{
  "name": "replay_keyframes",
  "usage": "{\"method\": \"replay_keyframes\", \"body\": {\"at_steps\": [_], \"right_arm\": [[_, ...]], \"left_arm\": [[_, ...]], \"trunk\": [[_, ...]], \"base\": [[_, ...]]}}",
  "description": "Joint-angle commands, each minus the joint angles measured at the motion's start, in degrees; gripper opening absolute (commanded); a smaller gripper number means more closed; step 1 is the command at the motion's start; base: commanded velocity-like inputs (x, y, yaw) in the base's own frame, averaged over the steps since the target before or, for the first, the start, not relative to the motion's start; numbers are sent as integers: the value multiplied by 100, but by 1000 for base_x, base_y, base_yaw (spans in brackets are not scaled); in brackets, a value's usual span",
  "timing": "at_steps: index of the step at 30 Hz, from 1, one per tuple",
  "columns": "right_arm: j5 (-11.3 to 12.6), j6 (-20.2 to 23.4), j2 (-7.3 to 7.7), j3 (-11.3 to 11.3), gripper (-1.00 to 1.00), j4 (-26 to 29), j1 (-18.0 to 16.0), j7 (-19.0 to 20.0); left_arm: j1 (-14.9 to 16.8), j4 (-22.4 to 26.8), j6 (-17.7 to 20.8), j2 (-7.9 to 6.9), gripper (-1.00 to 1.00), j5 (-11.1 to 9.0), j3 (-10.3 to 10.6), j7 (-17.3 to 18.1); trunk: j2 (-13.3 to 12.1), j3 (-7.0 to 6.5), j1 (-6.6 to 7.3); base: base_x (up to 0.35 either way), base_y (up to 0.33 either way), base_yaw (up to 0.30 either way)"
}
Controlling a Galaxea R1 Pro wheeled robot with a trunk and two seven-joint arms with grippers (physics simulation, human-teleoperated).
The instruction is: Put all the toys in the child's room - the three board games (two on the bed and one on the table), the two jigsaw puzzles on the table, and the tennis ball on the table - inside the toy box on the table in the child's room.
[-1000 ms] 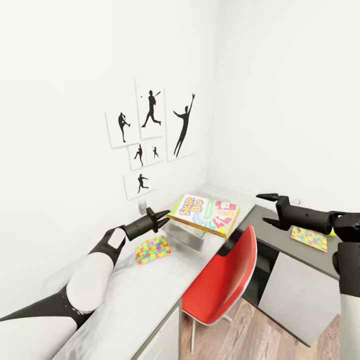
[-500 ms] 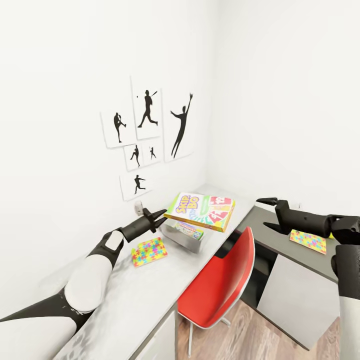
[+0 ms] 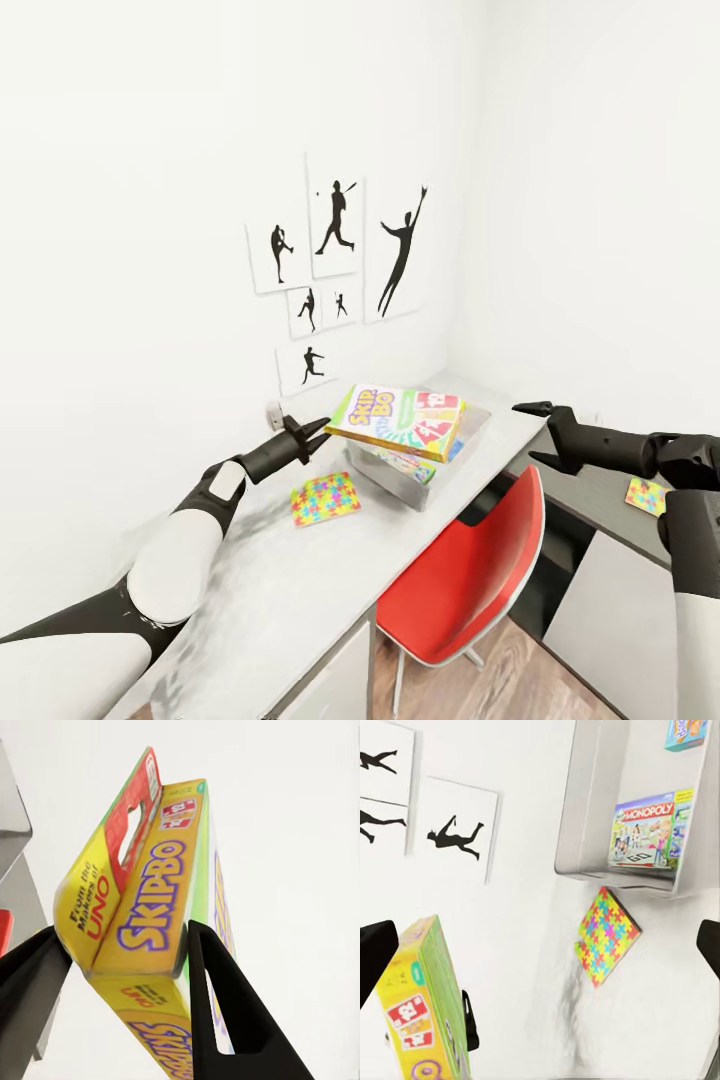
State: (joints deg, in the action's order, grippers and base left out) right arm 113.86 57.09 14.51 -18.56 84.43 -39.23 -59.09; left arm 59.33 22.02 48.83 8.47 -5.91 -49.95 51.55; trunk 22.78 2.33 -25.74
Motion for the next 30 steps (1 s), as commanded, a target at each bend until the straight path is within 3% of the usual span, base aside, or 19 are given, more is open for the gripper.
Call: {"method": "replay_keyframes", "body": {"at_steps": [1, 9, 21, 23, 26, 28, 30], "right_arm": [[47, 32, 4, -8, 100, 4, -6, -58], [-343, 31, 8, -37, 100, 3, -6, -52], [-458, 27, 51, -20, 100, 221, -117, -117], [-655, 37, 87, -2, 100, 259, -362, -228], [-1224, 87, 77, 8, 100, 242, -795, -634], [-1395, 107, 64, 16, 100, 150, -984, -767], [-1503, 154, 50, 201, 100, -180, -1303, -856]], "left_arm": [[7, 4, 16, 8, -100, -27, -19, -9], [6, 4, -44, 18, -100, -31, -7, -19], [8, 4, -55, 14, -100, -33, -21, -6], [6, 4, -53, 11, -100, -30, -22, -5], [6, 4, -63, 7, -100, -26, -23, -5], [5, 4, -64, 6, -100, -29, -23, -5], [7, 4, -65, 6, -100, -30, -23, -5]], "trunk": [[14, 14, -4], [14, 14, -4], [14, 14, -4], [14, 14, -4], [14, 14, -4], [14, 14, -4], [14, 14, -4]], "base": [[-6, -73, 229], [-40, -213, 64], [-3, -36, 32], [0, -1, 3], [0, 0, 0], [0, 0, 0], [0, 0, 0]]}}
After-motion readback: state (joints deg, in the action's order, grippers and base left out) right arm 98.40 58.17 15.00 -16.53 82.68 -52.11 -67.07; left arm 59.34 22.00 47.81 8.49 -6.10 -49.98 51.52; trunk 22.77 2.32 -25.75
